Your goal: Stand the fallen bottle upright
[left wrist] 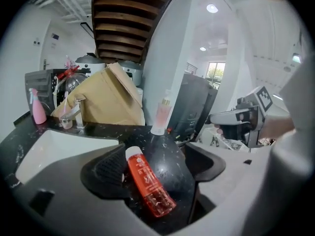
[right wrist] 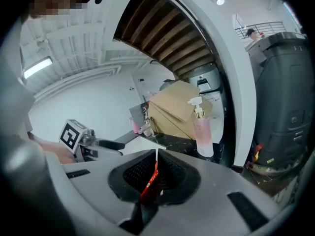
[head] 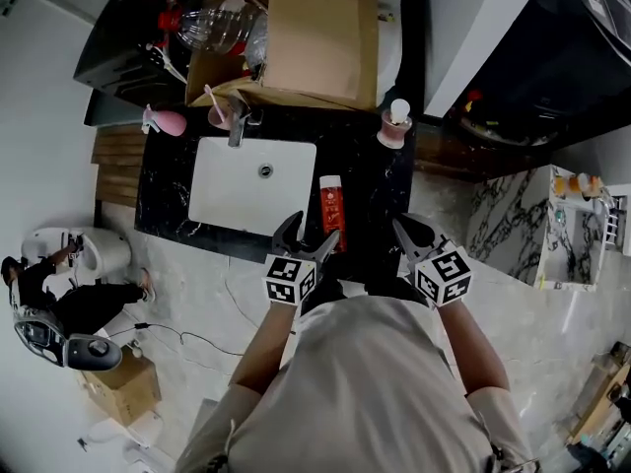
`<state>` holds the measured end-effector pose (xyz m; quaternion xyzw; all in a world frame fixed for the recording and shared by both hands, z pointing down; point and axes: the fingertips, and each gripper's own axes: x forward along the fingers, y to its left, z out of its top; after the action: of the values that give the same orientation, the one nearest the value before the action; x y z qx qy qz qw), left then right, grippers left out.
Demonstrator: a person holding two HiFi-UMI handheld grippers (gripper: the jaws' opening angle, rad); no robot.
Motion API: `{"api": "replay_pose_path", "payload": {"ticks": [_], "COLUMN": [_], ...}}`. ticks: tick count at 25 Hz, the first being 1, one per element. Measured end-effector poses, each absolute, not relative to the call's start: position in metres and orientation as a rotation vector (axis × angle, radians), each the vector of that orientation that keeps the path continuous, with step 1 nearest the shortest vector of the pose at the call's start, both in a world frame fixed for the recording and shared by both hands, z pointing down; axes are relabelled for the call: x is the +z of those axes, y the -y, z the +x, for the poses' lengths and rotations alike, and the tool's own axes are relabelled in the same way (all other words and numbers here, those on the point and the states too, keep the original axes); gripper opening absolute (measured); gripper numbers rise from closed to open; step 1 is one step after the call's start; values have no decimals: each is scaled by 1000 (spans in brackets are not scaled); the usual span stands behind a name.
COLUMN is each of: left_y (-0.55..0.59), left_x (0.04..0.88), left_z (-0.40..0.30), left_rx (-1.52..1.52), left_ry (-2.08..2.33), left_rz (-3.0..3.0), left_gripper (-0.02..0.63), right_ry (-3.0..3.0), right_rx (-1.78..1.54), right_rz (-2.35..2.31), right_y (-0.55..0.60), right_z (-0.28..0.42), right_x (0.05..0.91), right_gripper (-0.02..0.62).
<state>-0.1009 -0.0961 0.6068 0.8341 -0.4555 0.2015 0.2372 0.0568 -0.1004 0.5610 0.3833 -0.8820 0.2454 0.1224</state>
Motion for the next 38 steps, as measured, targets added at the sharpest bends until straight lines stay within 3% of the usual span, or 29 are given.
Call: {"api": "replay_pose_path", "payload": {"ticks": [17,35,38], "left_y": [143,151,153], "left_x": [717,798,800], "left_z": [-81,-93,-94], "left_rx": [895,980,966], "left_ry": [1266,1372,1390], "left_rz": [1992,1632,1589], "left_gripper": [371,368,319], "right_ry": [2582,2549,2554], "right_rx": [747,828,834], "right_rz": [949,880,858], "right_y": [131,132,130], "right_z": [64,82,79], "right_x": [597,630,632], "right_gripper": [36,36,35]}}
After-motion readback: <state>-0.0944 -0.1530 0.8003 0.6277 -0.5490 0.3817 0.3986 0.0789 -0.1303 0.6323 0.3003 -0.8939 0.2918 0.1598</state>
